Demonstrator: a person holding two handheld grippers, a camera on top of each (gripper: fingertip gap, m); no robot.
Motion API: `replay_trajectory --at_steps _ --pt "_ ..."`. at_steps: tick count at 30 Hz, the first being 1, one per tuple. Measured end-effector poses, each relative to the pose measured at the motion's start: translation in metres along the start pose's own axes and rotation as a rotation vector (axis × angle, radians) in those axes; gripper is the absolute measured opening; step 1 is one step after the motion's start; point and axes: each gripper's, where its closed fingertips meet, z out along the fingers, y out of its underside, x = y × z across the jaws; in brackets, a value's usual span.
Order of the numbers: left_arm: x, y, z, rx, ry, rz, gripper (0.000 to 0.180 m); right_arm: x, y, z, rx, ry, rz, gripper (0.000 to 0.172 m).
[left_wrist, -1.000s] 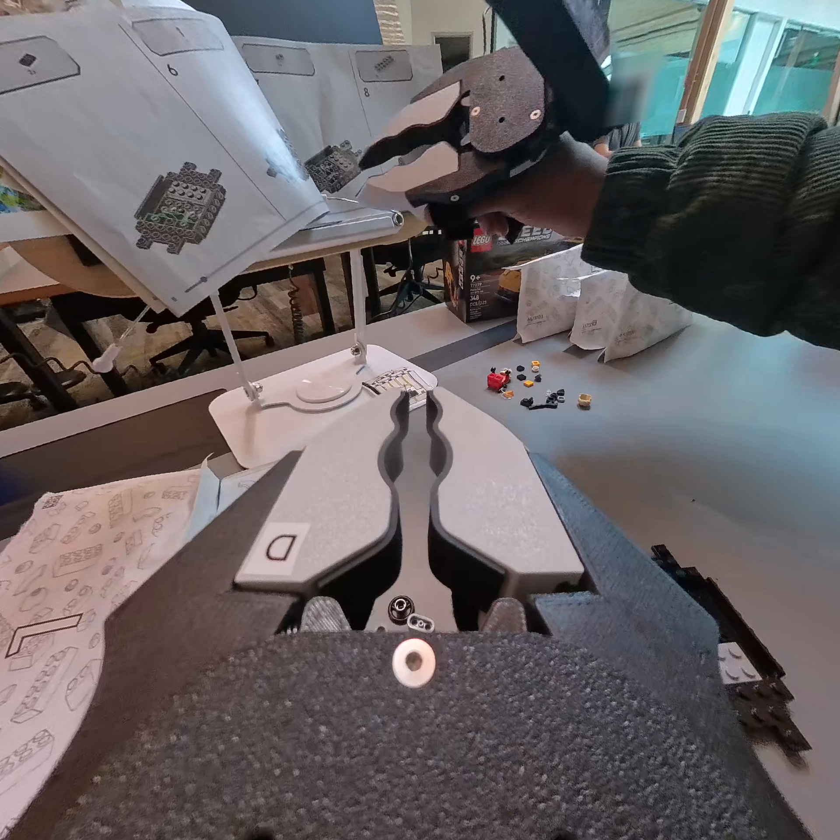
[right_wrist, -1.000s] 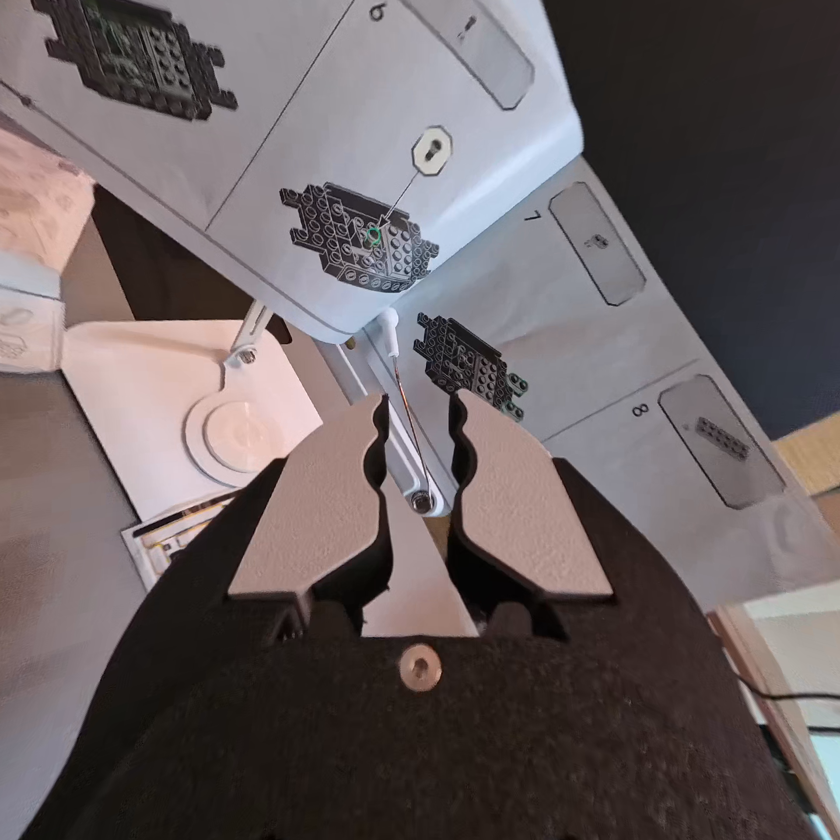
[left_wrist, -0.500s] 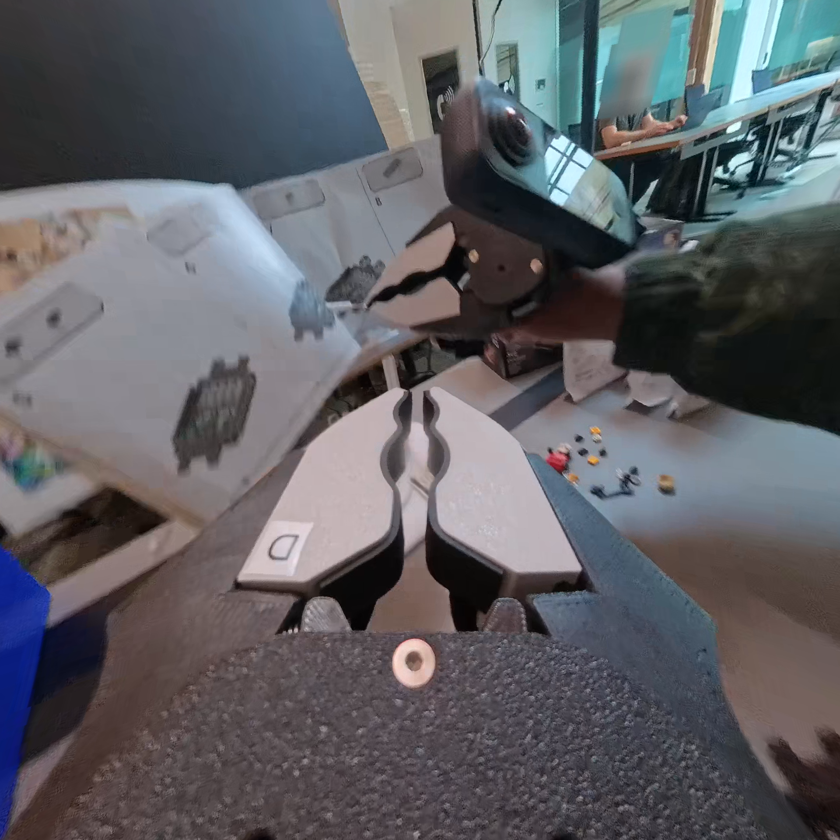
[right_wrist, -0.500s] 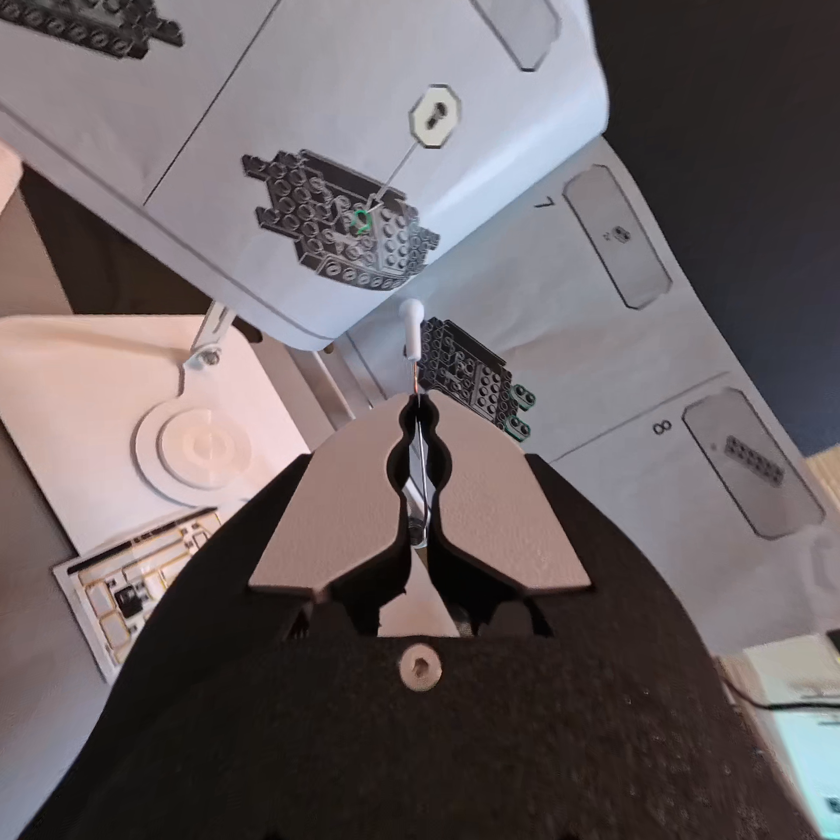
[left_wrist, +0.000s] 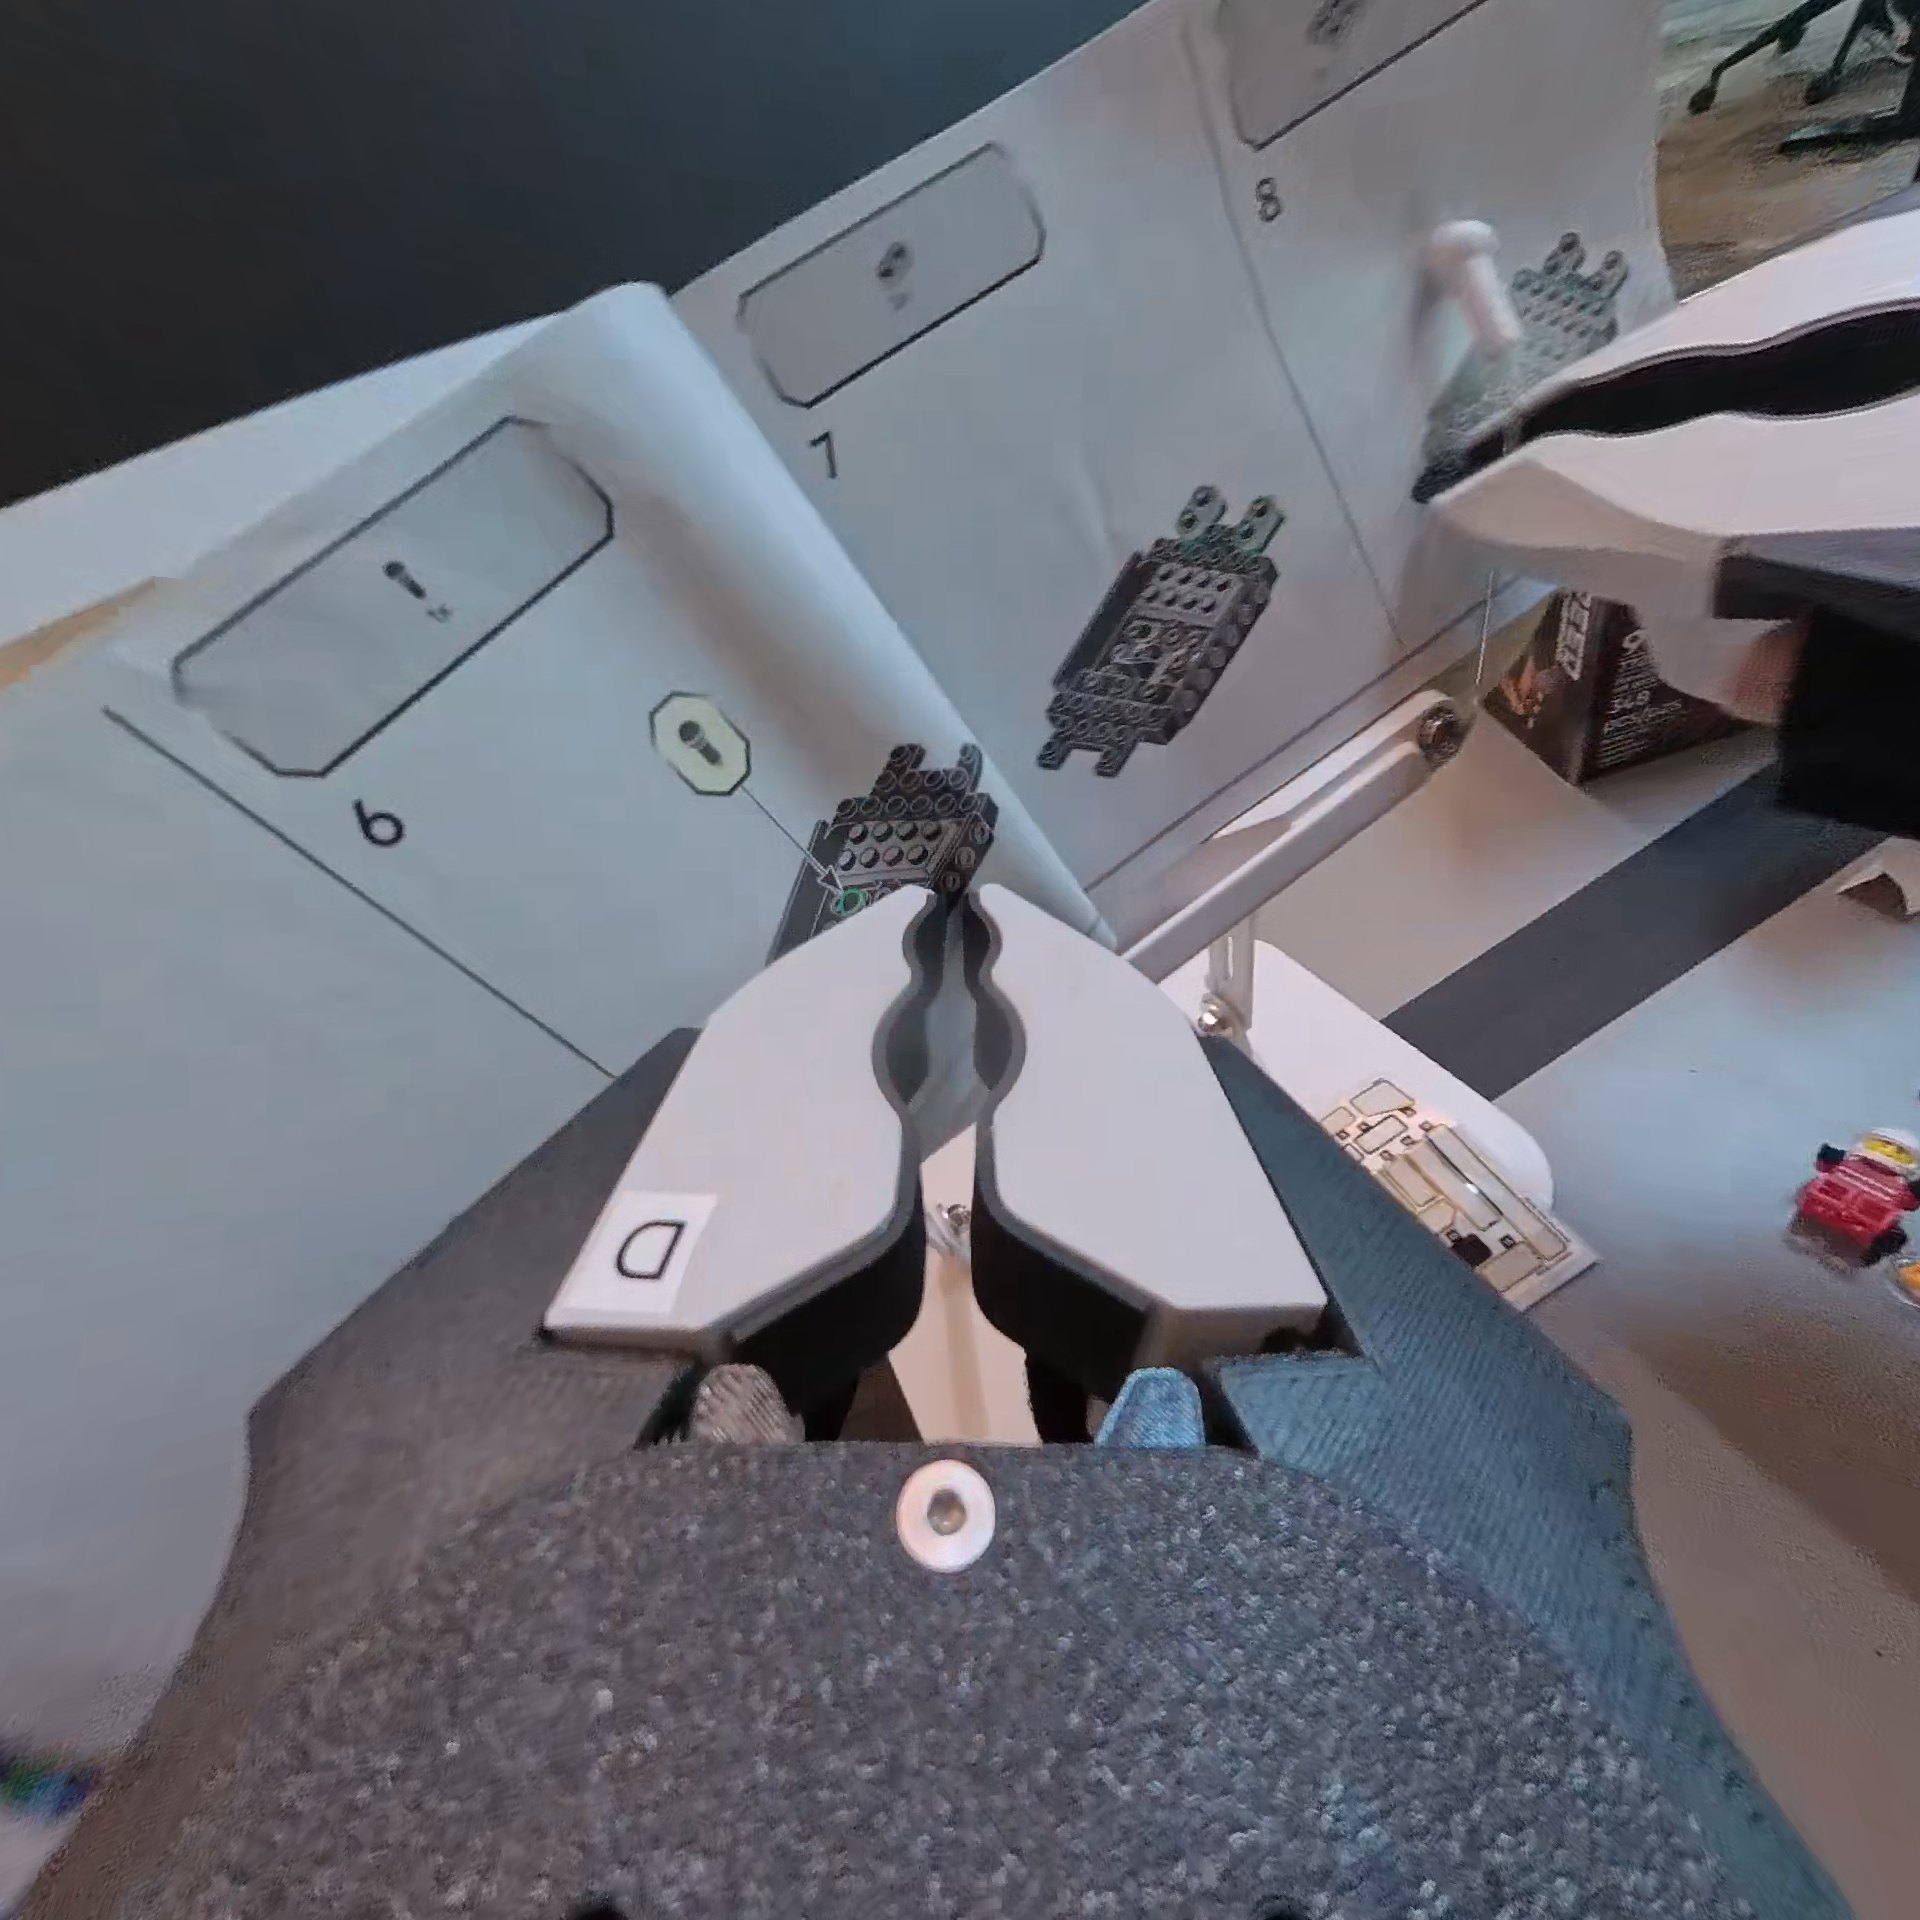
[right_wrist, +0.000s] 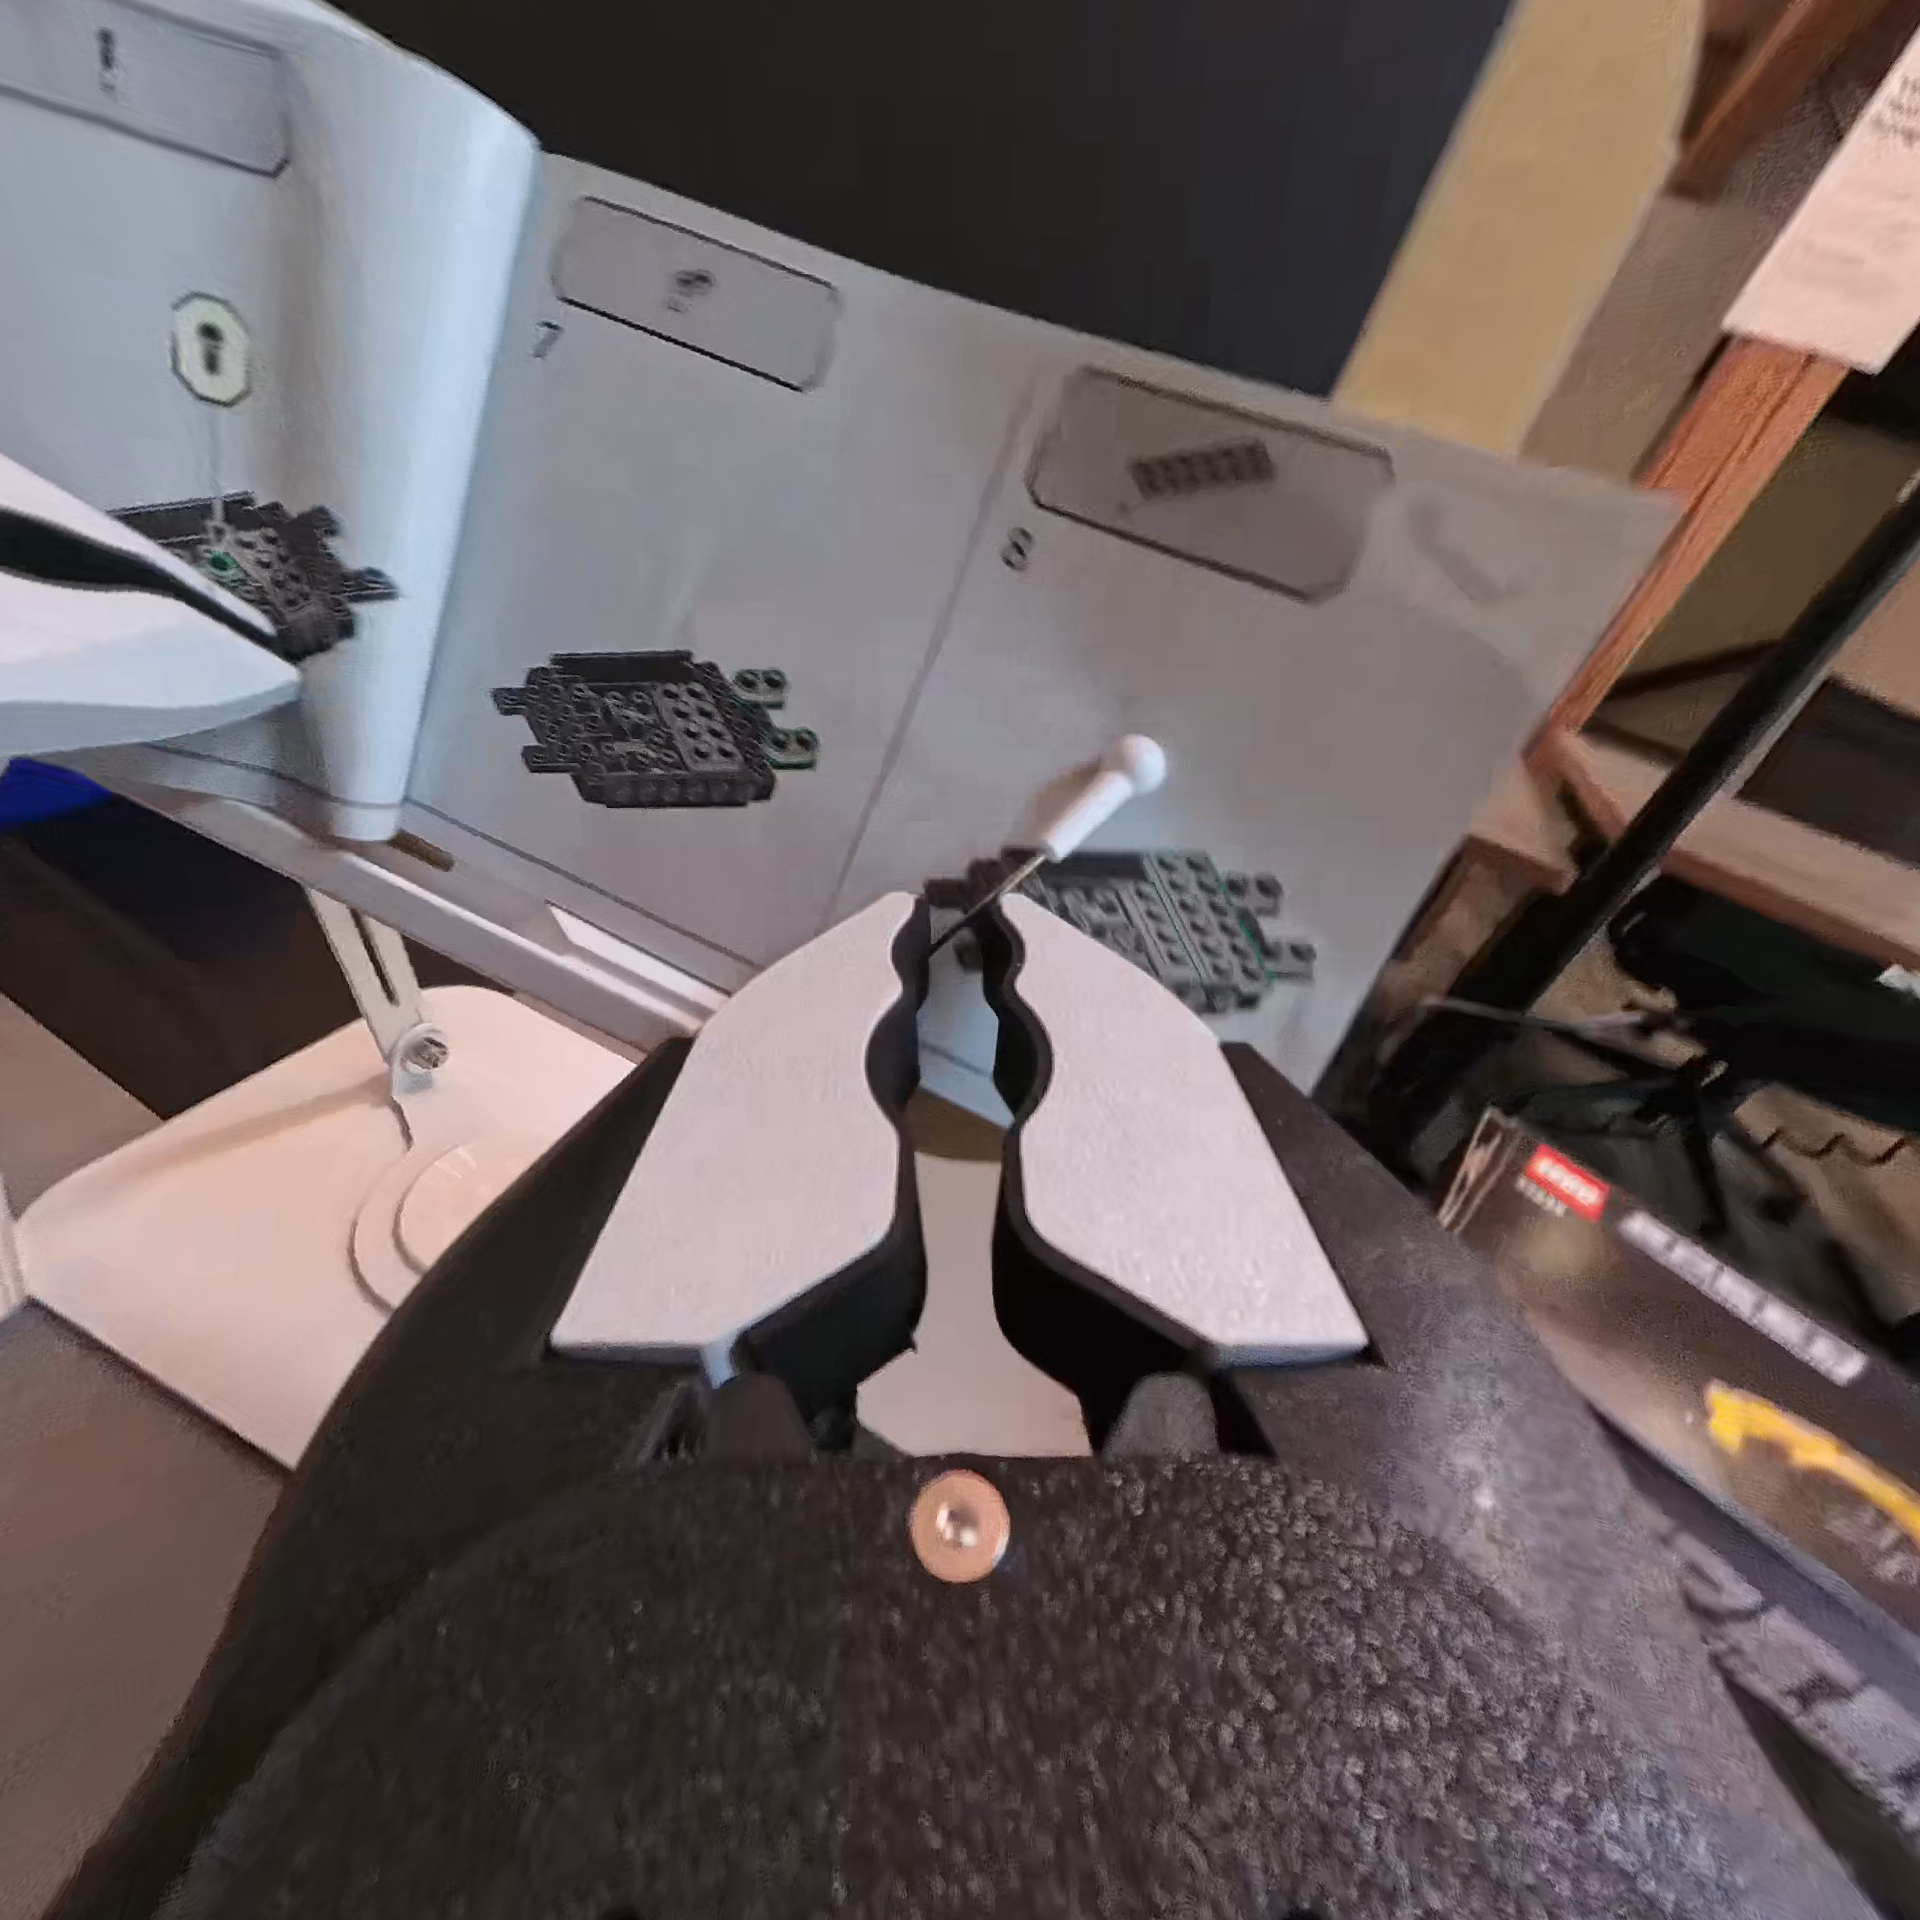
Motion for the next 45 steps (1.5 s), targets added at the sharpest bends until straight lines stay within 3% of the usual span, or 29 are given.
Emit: replay_trajectory --at_steps 7,13,16,18,19,25,30,32,37,45 --pt "-0.021 0.012 -0.001 -0.009 -0.021 -0.05 0.004 0.01 0.026 -0.015 -0.024 0.005 0.332 0.02" --pt "-0.034 0.025 -0.006 -0.009 -0.022 -0.099 0.004 0.013 0.038 -0.033 -0.063 0.025 0.493 0.015" --pt "-0.038 0.03 -0.01 0.003 -0.028 -0.105 0.005 0.015 0.009 -0.06 0.101 0.024 0.528 0.03" --pt "-0.041 0.033 -0.011 0.008 -0.029 -0.122 0.005 -0.002 -0.032 -0.076 0.268 -0.003 0.366 0.03" --pt "-0.043 0.036 -0.012 0.007 -0.033 -0.135 0.005 -0.018 -0.046 -0.076 0.279 -0.021 0.253 0.034" --pt "-0.057 0.051 -0.023 0.017 -0.055 -0.221 0.006 -0.108 -0.077 -0.018 0.138 -0.127 -0.165 0.07" --pt "-0.064 0.058 -0.039 0.063 -0.067 -0.306 0.006 -0.118 -0.083 0.051 0.037 0.029 -0.419 0.094" --pt "-0.067 0.062 -0.047 0.079 -0.069 -0.331 0.006 -0.115 -0.074 0.068 -0.014 0.075 -0.456 0.091" --pt "-0.083 0.075 -0.063 0.103 -0.094 -0.352 0.006 -0.106 -0.074 0.059 0.062 0.099 -0.393 0.049" --pt "-0.087 0.064 -0.07 0.17 -0.038 -0.404 0.012 -0.081 -0.066 0.039 0.096 0.055 -0.237 0.034"
